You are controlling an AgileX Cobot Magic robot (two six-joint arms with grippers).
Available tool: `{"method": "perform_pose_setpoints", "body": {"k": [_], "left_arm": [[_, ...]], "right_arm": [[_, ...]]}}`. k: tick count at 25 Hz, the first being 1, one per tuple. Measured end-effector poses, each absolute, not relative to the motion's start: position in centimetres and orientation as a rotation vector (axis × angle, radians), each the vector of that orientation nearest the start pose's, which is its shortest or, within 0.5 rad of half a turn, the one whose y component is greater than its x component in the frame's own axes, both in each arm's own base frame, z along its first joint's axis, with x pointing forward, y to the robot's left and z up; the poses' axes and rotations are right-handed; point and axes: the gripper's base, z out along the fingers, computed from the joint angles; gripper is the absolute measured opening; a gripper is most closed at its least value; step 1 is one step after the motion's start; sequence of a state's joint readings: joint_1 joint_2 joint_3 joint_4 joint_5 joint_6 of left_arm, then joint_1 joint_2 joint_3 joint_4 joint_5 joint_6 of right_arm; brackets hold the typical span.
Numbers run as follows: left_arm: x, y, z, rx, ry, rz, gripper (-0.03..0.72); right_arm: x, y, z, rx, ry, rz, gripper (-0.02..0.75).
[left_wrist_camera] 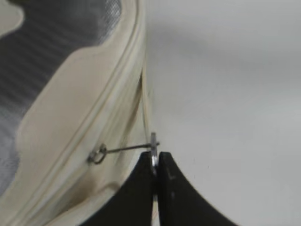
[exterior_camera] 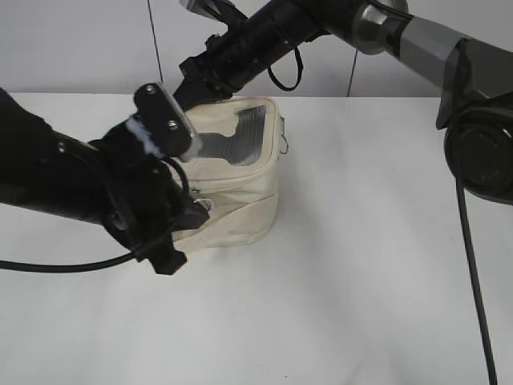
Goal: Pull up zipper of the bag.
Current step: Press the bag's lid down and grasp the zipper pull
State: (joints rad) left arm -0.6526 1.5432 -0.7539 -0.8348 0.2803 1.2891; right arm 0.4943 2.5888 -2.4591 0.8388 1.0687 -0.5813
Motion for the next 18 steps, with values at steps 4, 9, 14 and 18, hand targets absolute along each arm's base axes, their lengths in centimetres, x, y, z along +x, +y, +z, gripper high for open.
{"method": "perform_pose_setpoints", "body": {"k": [4,9,14,18], "left_arm": [[21.8,-20.4,19.1,1.352,2.034,-0.349,-0.004],[22.2,-19.1,19.4,1.223,2.160,-0.502,0.019],[23.2,-14.8,21.6,1.043,2.247,-0.701,0.285],[25.2,-10.9,23.7,0.798,2.236,-0.705,0.423]], "right_arm": [[45.9,31.4,19.4,-0.995,2.264,1.054,0.041],[46.4,30.7,19.6,-0.931,2.302,1.066,0.139],[48.1,26.9,21.1,-0.845,2.355,1.045,0.424],[49.1,23.1,23.6,-0.766,2.404,0.934,0.384]]}}
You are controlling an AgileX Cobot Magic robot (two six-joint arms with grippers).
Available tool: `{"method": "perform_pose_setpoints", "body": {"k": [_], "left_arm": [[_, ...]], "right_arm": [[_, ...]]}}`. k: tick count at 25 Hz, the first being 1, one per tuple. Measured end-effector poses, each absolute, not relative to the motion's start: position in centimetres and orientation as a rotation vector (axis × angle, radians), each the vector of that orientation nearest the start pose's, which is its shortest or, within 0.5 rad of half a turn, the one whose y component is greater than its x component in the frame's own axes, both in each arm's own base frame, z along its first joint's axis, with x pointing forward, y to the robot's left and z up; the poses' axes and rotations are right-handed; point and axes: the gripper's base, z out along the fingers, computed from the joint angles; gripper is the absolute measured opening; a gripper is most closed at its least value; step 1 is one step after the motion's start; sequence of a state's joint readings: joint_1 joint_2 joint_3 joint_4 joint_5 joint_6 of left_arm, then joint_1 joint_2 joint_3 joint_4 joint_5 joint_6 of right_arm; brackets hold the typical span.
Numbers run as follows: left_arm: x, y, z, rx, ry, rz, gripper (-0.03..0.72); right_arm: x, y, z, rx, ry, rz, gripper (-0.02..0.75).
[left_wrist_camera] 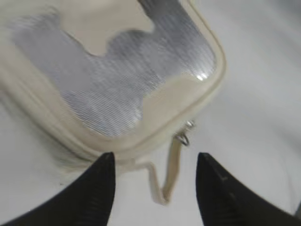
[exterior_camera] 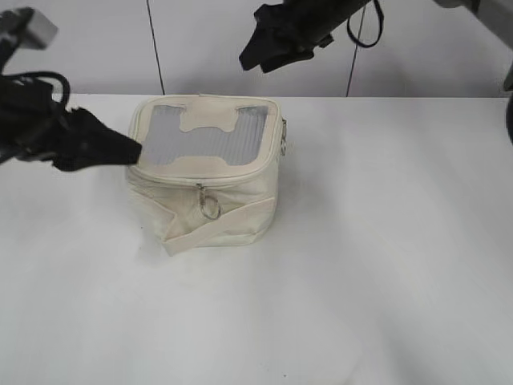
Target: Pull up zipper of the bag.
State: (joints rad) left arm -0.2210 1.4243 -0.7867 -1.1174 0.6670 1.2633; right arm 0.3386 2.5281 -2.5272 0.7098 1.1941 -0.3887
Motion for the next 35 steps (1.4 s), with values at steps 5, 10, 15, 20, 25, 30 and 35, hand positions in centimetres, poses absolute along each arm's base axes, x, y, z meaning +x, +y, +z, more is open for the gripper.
{"method": "perform_pose_setpoints", "body": {"k": [5,10,15,20,25,30,35], "left_arm": [[30.0,-10.3,26.6,0.796,2.157,-0.741,0.440],[37.0,-12.8,28.3,0.974,2.058,-0.853,0.442],[41.2,-17.1,28.1,1.268,2.027,-0.798,0.442],[42.9,-20.6,25.8,1.451,2.034,-0.814,0.442],[43.8,-21.2,23.6,1.483,2.067,-0.821,0.442],[44.1,-21.0,22.4,1.500,2.111,-0.795,0.442],[44.3,-21.2,21.7,1.490,2.129,-0.811,0.326]], "right_arm": [[50.1,18.8,25.9,-0.629,2.416,0.899,0.358],[49.2,15.1,25.6,-0.584,2.493,0.895,0.316],[43.6,12.7,22.5,-0.465,2.476,0.920,0.275],[37.0,11.4,19.7,-0.450,2.337,0.861,0.345],[35.0,11.1,17.7,-0.434,2.311,0.866,0.610],[35.1,11.4,17.8,-0.461,2.276,0.858,0.604],[35.1,11.4,17.8,-0.492,2.259,0.845,0.589]]}}
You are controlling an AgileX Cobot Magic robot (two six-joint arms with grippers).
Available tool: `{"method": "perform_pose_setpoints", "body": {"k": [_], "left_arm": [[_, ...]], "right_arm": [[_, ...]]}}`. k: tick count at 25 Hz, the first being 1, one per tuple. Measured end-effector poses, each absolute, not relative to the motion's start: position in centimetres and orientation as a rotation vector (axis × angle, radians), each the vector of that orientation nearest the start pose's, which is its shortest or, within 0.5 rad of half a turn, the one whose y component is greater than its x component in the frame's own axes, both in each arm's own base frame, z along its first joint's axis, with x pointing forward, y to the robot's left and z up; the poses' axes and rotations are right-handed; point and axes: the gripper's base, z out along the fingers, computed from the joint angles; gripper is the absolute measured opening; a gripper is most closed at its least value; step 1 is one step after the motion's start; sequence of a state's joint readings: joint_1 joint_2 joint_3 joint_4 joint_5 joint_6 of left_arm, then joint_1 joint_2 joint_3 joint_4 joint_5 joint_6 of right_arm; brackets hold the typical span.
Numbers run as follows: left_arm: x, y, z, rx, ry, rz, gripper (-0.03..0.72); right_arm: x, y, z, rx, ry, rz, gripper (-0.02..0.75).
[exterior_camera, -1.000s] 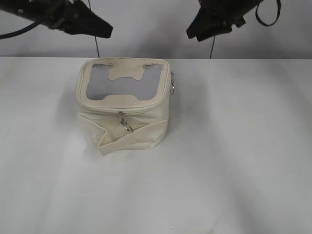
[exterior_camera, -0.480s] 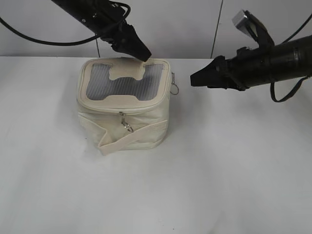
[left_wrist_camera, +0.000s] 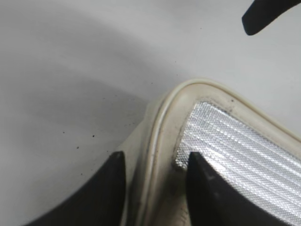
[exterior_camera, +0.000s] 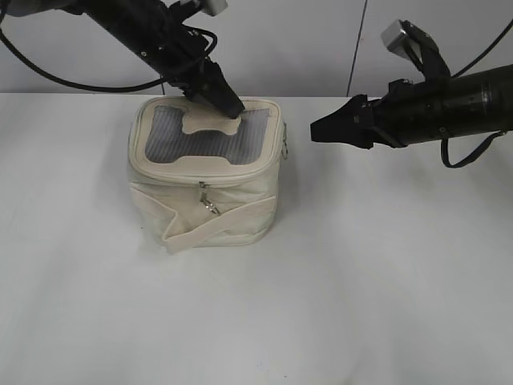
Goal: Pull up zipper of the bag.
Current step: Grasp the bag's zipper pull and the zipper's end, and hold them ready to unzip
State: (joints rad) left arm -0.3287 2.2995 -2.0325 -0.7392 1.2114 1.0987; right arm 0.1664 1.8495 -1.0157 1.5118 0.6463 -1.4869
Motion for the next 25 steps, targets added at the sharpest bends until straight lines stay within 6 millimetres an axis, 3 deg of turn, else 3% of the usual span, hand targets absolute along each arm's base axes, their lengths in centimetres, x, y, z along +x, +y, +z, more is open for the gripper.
{"method": "perform_pose_setpoints", "body": {"k": [2,4,11,17,25], "left_arm": [[44.3,-21.2,21.7,1.489,2.128,-0.806,0.151],[44.4,-21.2,21.7,1.490,2.130,-0.802,0.052],[44.3,-21.2,21.7,1.488,2.131,-0.801,0.047],[44.4,-21.2,21.7,1.484,2.129,-0.806,0.047],[44.4,-21.2,21.7,1.483,2.131,-0.807,0.046]], "right_arm": [[35.1,11.5,17.7,-0.529,2.245,0.829,0.589],[35.3,11.5,17.3,-0.559,2.233,0.816,0.589],[35.9,11.9,15.2,-0.598,2.206,0.782,0.589],[35.7,13.9,13.1,-0.617,2.255,0.727,0.582],[36.2,15.8,13.3,-0.643,2.222,0.619,0.540]]}}
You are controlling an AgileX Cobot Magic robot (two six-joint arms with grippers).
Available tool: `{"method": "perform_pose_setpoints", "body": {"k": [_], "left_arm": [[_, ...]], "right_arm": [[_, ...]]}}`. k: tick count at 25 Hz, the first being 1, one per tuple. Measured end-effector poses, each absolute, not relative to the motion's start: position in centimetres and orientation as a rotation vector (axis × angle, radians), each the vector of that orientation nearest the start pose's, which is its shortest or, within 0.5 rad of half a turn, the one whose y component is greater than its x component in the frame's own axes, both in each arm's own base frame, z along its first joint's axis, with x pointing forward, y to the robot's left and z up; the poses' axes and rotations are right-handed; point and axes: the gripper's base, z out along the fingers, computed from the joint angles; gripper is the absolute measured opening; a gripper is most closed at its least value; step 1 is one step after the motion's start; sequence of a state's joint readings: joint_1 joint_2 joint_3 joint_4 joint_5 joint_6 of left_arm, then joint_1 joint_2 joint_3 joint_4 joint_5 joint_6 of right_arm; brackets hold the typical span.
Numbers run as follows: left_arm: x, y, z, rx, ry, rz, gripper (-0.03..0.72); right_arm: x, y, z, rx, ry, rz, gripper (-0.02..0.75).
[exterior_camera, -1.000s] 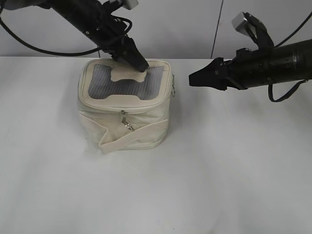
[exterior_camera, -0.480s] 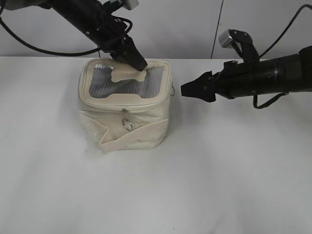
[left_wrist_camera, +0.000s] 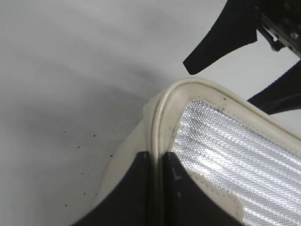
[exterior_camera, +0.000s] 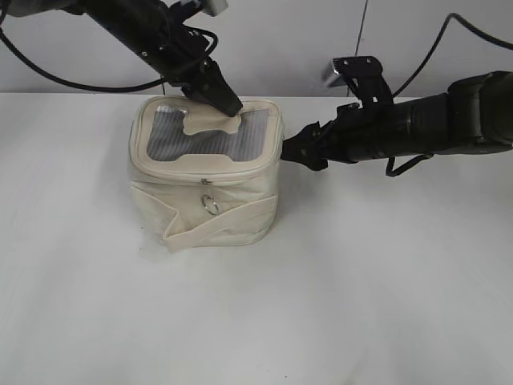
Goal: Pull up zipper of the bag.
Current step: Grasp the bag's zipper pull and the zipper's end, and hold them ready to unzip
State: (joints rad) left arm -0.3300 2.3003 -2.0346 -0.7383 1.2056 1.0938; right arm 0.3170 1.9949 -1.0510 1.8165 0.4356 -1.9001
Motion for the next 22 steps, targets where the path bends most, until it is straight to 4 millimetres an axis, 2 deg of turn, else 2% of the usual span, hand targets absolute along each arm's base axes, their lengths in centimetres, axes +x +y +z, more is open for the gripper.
{"method": "perform_pose_setpoints", "body": {"k": [4,11,19,22], "left_arm": [[44.4,-21.2,21.7,1.481,2.132,-0.807,0.046],[44.4,-21.2,21.7,1.480,2.133,-0.807,0.046],[44.4,-21.2,21.7,1.477,2.135,-0.807,0.046],[44.4,-21.2,21.7,1.477,2.135,-0.807,0.046]], "right_arm": [[36.7,15.9,13.4,-0.643,2.212,0.609,0.537],[36.8,16.0,11.2,-0.643,2.261,0.625,0.530],[38.1,16.6,12.4,-0.647,2.205,0.622,0.484],[38.1,17.0,12.1,-0.657,2.207,0.628,0.411]]}}
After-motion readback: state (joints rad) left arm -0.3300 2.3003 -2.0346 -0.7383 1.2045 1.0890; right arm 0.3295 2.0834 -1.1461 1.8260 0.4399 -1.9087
